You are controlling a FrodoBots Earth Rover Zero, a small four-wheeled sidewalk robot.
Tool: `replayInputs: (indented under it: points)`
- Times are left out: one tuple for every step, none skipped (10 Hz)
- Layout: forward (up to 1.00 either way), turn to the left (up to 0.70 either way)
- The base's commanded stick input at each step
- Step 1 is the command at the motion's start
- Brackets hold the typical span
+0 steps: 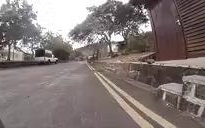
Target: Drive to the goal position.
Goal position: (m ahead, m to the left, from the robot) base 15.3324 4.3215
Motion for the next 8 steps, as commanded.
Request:
replayInputs:
  points:
    - [0.0, 0.0]
    - [0.0, 0.0]
    - [0.0, 0.0]
    - [0.0, 0.0]
    - [0.0, 0.0]
    - [0.0, 0.0]
    - [0.0, 0.0]
    - [0.0, 0.0]
